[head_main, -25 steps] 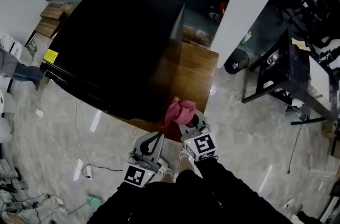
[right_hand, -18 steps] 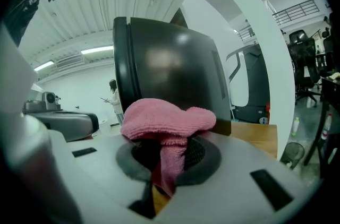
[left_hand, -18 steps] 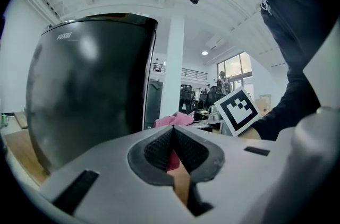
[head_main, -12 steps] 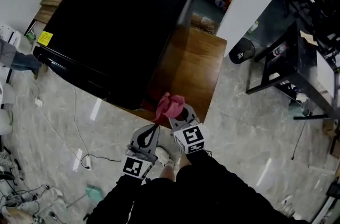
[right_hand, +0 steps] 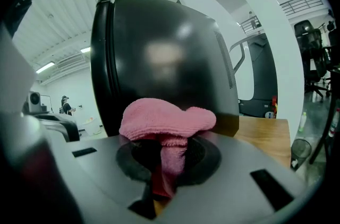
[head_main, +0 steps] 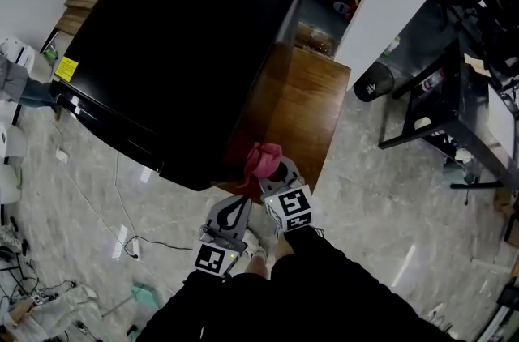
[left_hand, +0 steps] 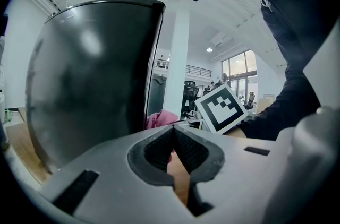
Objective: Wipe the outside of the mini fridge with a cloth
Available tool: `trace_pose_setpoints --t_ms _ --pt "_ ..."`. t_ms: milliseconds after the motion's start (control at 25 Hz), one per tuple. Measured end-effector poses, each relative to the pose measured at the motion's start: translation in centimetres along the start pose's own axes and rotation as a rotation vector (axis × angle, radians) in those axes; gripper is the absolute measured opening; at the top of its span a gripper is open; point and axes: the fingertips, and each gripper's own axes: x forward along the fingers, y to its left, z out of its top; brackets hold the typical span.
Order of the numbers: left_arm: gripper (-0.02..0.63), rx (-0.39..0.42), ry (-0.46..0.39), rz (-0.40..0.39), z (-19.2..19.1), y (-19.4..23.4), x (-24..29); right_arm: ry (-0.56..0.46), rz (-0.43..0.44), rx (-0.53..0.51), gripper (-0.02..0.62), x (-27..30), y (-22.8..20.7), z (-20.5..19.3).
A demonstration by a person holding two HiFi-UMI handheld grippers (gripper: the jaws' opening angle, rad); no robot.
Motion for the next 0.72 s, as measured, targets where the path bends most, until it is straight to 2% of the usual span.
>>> trace_pose_setpoints --t_ms 280,720 --pt "0.006 -0.014 0.005 -0.005 0.2 -0.4 3.3 0.018 0.009 -0.005 0.046 1.9 -3.2 0.5" --pt "0.006 -0.04 0.016 0.026 1.5 -1.2 9.8 0.036 0.004 0.002 0.046 5.0 -11.0 2.3"
